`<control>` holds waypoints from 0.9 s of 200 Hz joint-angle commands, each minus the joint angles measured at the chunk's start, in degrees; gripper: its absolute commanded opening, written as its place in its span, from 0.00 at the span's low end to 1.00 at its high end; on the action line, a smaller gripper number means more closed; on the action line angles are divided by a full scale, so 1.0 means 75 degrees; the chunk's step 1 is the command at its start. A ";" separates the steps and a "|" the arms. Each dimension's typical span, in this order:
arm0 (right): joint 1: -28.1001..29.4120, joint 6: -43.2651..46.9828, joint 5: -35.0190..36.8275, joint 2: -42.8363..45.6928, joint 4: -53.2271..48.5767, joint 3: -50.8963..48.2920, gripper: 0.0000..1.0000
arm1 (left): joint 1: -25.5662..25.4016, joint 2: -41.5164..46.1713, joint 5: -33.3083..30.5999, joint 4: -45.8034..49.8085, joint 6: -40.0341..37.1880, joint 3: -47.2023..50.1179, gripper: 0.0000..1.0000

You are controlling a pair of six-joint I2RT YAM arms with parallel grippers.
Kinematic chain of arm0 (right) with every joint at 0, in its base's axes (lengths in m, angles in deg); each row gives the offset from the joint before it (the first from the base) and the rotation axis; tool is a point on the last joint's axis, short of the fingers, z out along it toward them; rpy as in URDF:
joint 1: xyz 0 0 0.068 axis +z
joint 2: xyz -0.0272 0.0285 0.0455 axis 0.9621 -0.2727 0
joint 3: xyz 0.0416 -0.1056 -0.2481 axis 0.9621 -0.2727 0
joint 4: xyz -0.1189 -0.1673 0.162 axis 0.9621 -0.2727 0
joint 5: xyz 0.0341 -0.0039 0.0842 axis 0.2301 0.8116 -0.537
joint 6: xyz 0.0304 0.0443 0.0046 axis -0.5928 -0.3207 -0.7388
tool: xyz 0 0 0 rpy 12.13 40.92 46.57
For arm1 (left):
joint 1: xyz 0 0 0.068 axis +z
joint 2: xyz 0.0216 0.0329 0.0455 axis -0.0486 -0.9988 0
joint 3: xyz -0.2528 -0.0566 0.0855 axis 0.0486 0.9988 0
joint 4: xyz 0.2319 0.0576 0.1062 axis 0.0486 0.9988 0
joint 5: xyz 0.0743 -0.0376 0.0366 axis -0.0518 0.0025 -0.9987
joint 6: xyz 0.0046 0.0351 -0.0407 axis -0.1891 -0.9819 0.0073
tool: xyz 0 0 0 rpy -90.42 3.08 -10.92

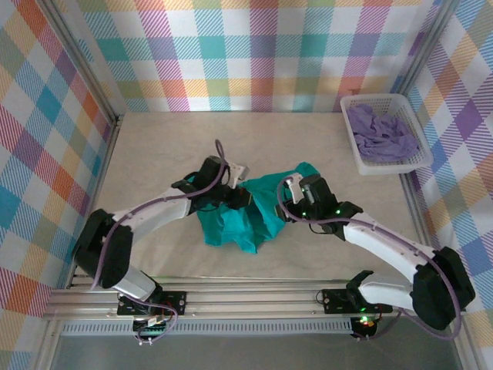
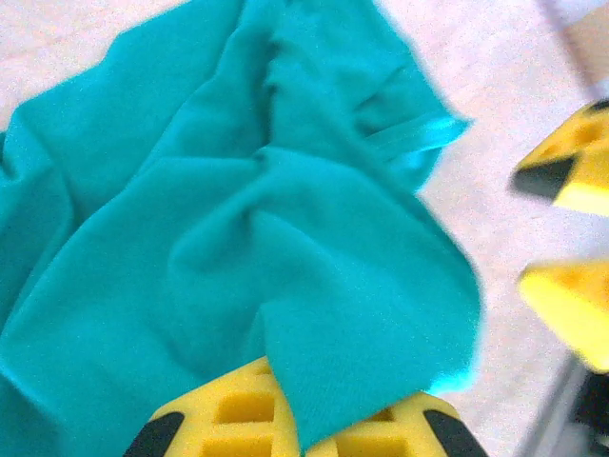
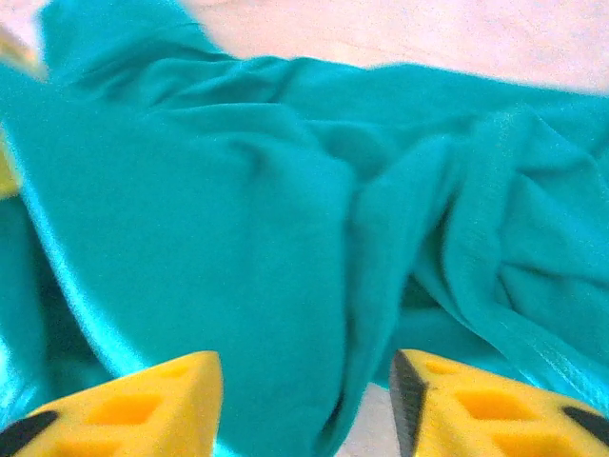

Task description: Fold the inside-out t-shirt

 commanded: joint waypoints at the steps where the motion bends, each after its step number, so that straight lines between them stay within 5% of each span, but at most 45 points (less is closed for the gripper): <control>1: 0.0315 0.0919 -0.0993 0.0526 0.0752 -0.0125 0.61 | 0.0062 0.0477 0.1530 0.0049 0.0826 0.0255 0.00; 30: 0.0578 0.0996 -0.1461 0.0415 0.1486 -0.0279 0.75 | 0.0099 0.0749 0.1864 -0.0169 0.1235 0.0424 0.00; 73: 0.0655 0.0967 -0.1133 -0.1238 0.2183 0.0170 0.74 | 0.0120 0.1224 0.1930 -0.0057 0.1262 0.0485 0.00; 85: 0.0647 0.0907 -0.1254 -0.1631 0.2417 0.0260 0.65 | 0.0166 0.1333 0.1780 0.0062 0.1232 0.0500 0.00; 108: 0.0555 0.0763 -0.1990 -0.1706 0.2675 0.0283 0.20 | 0.0267 0.1546 0.1392 0.0262 0.1151 0.0532 0.00; 123: 0.0253 0.0629 -0.3342 -0.1410 0.2638 0.0252 0.00 | 0.0261 0.1691 0.0002 0.0786 0.0909 0.0405 0.00; 145: -0.0292 -0.0088 -0.5959 -0.1179 0.3157 0.0093 0.00 | 0.0227 0.1818 -0.2821 0.1656 0.0818 0.0281 0.01; 180: -0.0539 -0.1360 -0.7462 -0.1366 0.4688 -0.0201 0.00 | -0.0109 0.2017 -0.3955 0.1876 0.0601 0.0349 0.18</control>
